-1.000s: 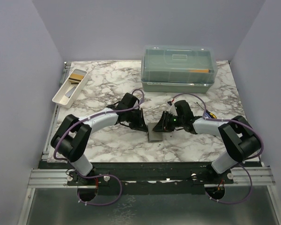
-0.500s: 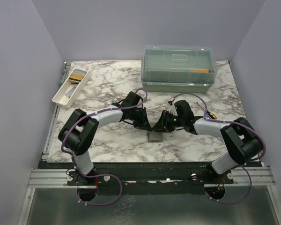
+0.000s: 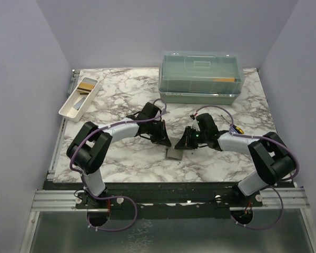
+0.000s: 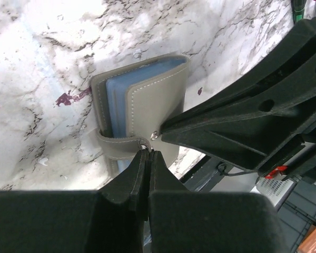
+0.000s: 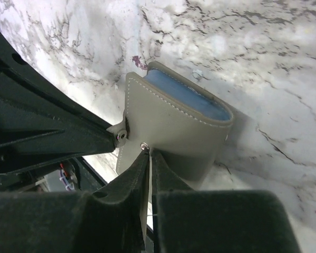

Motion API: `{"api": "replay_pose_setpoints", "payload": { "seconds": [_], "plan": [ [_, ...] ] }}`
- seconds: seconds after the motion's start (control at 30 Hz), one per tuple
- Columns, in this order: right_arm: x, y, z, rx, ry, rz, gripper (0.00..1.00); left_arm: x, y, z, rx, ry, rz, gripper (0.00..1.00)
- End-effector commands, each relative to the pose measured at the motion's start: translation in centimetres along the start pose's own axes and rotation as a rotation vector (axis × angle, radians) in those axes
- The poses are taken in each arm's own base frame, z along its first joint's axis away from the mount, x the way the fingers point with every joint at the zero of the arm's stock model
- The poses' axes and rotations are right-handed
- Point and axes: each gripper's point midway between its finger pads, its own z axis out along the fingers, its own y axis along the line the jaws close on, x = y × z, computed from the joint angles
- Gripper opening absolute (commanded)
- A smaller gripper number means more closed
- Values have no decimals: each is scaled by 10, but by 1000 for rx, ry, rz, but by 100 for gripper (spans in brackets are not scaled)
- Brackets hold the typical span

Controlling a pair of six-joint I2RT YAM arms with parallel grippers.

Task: Put the credit cards into the card holder
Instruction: Close the card holder at the center of the board.

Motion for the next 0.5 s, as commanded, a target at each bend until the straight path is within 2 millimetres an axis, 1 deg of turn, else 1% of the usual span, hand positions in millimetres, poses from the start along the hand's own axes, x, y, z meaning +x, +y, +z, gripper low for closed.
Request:
{"api": "replay_pose_setpoints", "payload": {
  "seconds": [0.0, 0.13, 0.27, 0.47],
  "plan": [
    [21, -27, 13, 64, 58, 24, 9, -2, -29, -4, 63, -6, 76, 0],
    [17, -26, 13, 68, 46, 20, 9, 2, -29, 3, 54, 14, 75, 0],
    [19, -29, 12, 80, 50, 22, 10, 2, -20, 8, 18, 27, 78, 0],
    [20, -33, 12, 97, 52, 18, 9, 6, -10, 9, -25, 50, 102, 0]
  ]
}}
